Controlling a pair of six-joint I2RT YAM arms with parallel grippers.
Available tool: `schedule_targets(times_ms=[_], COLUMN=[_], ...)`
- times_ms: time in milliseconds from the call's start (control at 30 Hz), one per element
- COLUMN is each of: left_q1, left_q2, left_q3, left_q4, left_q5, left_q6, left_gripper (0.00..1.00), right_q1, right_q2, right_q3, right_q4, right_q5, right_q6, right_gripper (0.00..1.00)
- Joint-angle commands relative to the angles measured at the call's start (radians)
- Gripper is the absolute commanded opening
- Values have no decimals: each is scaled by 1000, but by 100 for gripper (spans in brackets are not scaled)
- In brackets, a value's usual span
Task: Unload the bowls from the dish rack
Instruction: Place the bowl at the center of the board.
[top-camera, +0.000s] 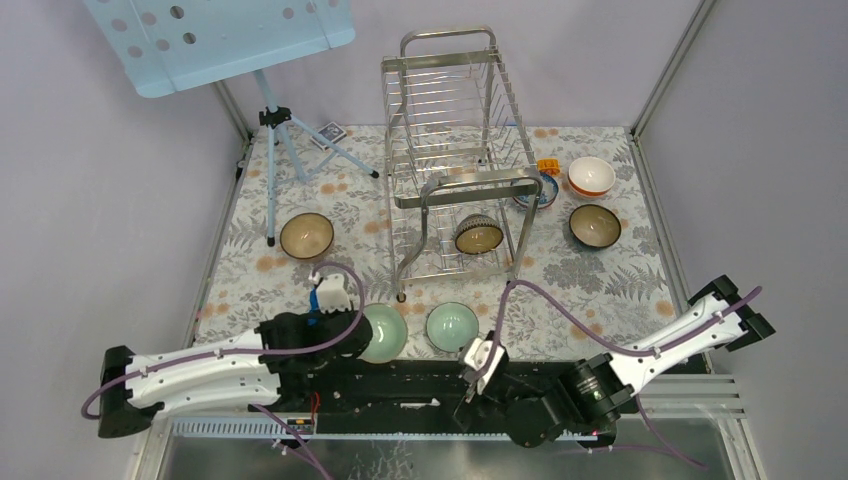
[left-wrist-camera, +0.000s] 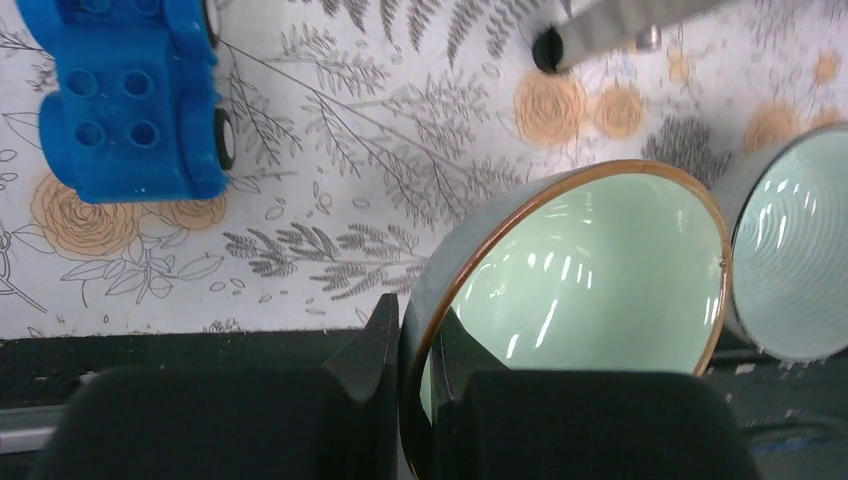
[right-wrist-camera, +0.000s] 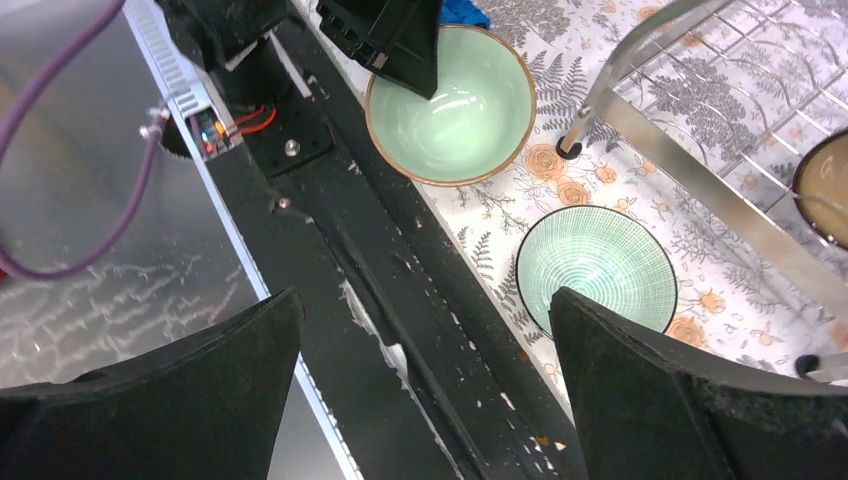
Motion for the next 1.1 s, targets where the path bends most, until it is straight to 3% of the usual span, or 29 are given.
schedule_targets(times_ms=[0, 200, 467, 800, 967, 1067], left_q1=[104, 312, 450, 486, 486, 486], left_q2=[-9, 85, 72, 101, 87, 74], left_q3=[-6, -33, -95, -139, -138, -145], left_q4=[126, 268, 344, 398, 381, 370], left_q5=[-30, 92, 187, 219, 216, 218], left_q6=[-6, 97, 107, 106, 106, 95], left_gripper=[0, 0, 0, 1, 25, 45], right_q1=[4, -8, -14, -13, -13, -14], right_q2=[-69, -61, -47, 16, 46, 59], right_q3=[-100, -110, -97, -26, -2, 7], right_q4=[232, 291, 296, 303, 303, 305], right_q5=[129, 140, 117, 102, 105, 105], right_q6=[71, 47, 92, 56, 37, 29], right_gripper=[100, 100, 100, 100, 100, 100])
